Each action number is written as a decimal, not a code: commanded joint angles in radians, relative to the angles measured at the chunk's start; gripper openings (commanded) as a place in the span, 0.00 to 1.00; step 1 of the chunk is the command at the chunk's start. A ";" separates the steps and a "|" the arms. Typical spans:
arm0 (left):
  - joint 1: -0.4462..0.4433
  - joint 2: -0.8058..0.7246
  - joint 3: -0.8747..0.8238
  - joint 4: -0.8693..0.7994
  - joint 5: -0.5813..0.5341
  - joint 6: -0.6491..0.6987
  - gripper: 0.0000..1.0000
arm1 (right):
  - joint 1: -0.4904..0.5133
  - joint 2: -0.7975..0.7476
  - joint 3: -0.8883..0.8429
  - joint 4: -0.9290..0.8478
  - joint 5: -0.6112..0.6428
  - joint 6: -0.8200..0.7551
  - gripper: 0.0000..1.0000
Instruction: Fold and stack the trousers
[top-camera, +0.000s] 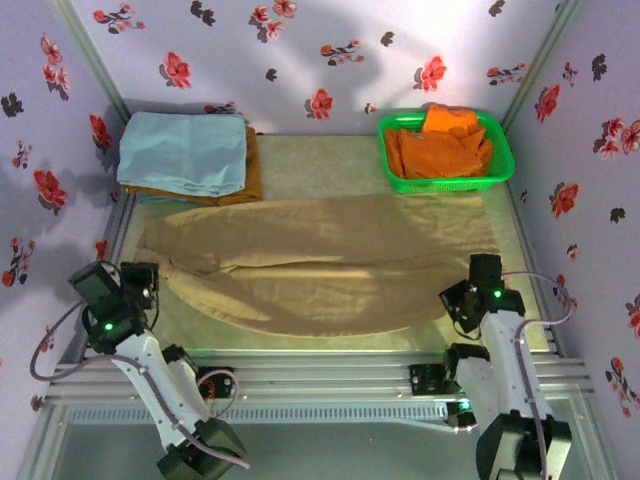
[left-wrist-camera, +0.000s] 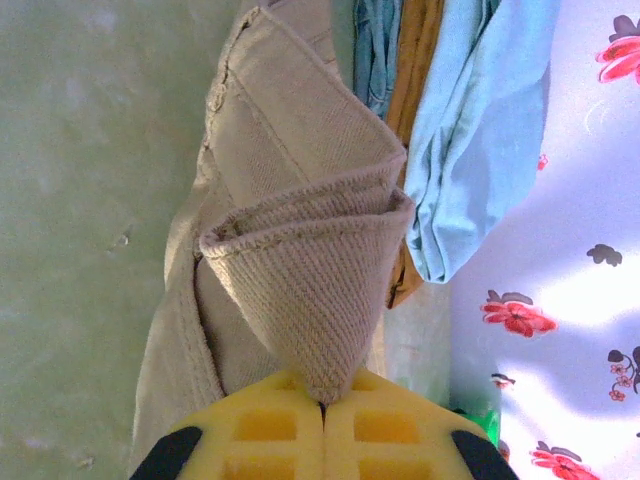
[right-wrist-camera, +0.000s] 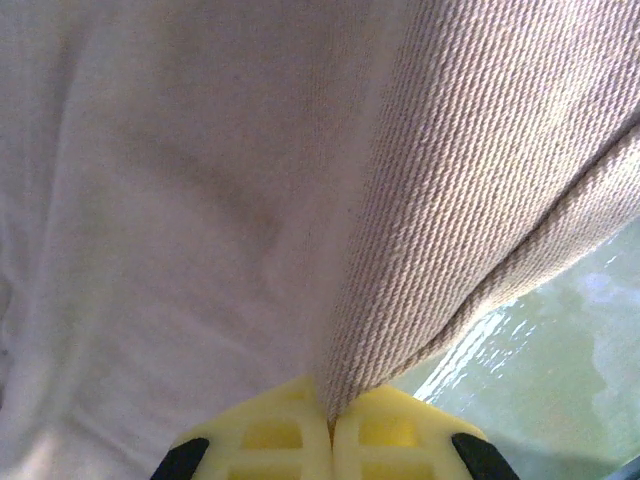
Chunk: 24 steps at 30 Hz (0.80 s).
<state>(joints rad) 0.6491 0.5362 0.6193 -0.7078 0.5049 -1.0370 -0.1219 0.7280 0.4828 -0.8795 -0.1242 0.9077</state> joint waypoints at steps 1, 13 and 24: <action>0.010 -0.018 0.081 -0.128 -0.026 0.043 0.00 | 0.001 -0.070 0.028 -0.078 -0.030 -0.052 0.00; -0.019 0.384 0.311 0.091 -0.129 0.029 0.00 | -0.002 0.131 0.270 0.132 0.072 -0.152 0.00; -0.156 0.807 0.529 0.312 -0.300 0.008 0.00 | 0.016 0.780 0.733 0.229 0.090 -0.285 0.00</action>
<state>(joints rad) 0.4969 1.2930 1.0847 -0.5262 0.3325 -1.0309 -0.1017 1.4277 1.1316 -0.6930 -0.0994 0.6796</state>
